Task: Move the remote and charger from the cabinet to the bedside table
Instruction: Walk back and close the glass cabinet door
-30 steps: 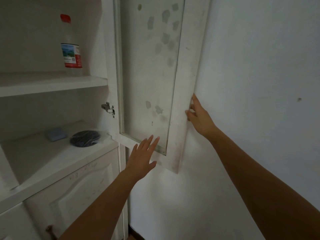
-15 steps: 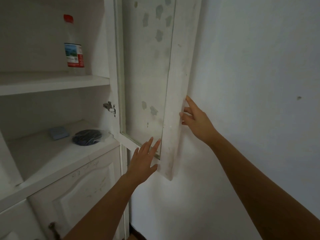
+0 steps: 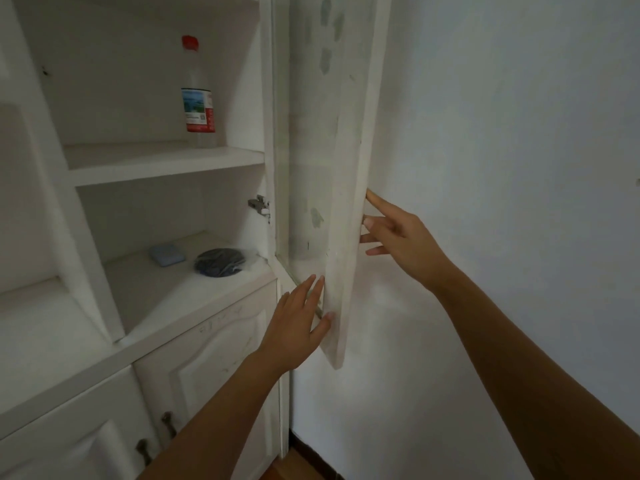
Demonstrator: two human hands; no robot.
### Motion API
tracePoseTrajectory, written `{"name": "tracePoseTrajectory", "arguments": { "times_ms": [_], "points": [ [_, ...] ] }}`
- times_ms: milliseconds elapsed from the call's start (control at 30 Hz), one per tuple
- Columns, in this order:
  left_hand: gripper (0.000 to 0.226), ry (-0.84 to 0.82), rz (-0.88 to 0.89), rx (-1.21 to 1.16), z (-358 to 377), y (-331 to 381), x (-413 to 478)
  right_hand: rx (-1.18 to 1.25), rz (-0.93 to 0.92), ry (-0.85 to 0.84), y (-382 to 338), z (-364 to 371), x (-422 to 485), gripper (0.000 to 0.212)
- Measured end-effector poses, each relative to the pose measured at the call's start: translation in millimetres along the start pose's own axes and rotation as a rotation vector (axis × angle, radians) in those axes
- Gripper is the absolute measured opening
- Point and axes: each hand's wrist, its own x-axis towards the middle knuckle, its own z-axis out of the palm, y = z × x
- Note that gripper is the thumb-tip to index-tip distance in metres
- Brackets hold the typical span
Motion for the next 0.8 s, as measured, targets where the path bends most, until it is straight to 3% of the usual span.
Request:
{"name": "tracePoseTrajectory", "arguments": {
  "times_ms": [233, 567, 800],
  "points": [
    [0.094, 0.067, -0.067, -0.051, -28.2, -13.0, -27.9, 0.012, -0.065, -0.073, -20.5, 40.2, 2.7, 0.047],
    [0.072, 0.289, -0.098, 0.131, -68.8, -68.5, -67.0, -0.037, -0.123, -0.086, -32.1, 115.9, 12.7, 0.045],
    [0.079, 0.337, -0.23, 0.267, -104.9, -105.3, -84.4, -0.06, -0.107, -0.145, -7.2, 169.3, 19.3, 0.048]
  ]
}}
